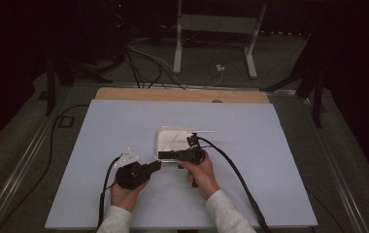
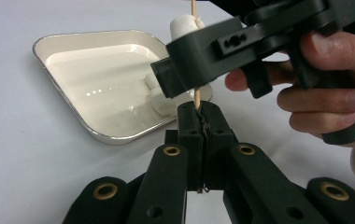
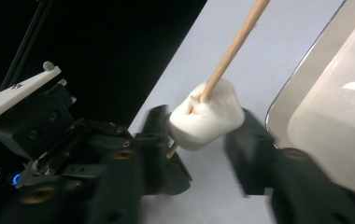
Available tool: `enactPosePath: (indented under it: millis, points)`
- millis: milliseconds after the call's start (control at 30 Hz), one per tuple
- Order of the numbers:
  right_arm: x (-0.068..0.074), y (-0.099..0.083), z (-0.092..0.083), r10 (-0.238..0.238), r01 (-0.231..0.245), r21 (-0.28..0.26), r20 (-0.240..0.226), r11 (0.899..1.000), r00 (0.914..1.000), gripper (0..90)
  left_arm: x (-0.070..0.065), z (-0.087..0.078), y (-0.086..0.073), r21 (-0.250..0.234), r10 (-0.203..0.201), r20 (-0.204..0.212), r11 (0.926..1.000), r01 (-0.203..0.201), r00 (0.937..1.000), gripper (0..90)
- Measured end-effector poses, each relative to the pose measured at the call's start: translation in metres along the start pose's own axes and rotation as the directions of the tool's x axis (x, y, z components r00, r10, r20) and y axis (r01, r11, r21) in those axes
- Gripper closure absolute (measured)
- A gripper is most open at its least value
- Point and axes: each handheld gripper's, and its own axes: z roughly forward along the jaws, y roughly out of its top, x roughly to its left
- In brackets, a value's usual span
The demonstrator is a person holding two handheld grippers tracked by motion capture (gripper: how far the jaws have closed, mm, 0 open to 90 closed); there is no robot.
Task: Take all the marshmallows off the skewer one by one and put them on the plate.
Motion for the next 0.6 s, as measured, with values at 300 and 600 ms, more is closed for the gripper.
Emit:
enactPosePath:
  millis: [300,600]
  points:
    - [0.002,0.003,-0.005,0.001,-0.001,-0.024,-0.012,1.0,0.9999,77.2,0.001,0.0,0.0,0.008,0.006,0.003,0.9999,-0.006,1.0,90.0]
    - [0.0,0.007,-0.013,0.012,-0.012,-0.032,-0.015,0.999,0.9998,78.8,0.001,-0.002,0.001,0.026,0.033,0.0,0.9991,-0.033,0.9994,90.0]
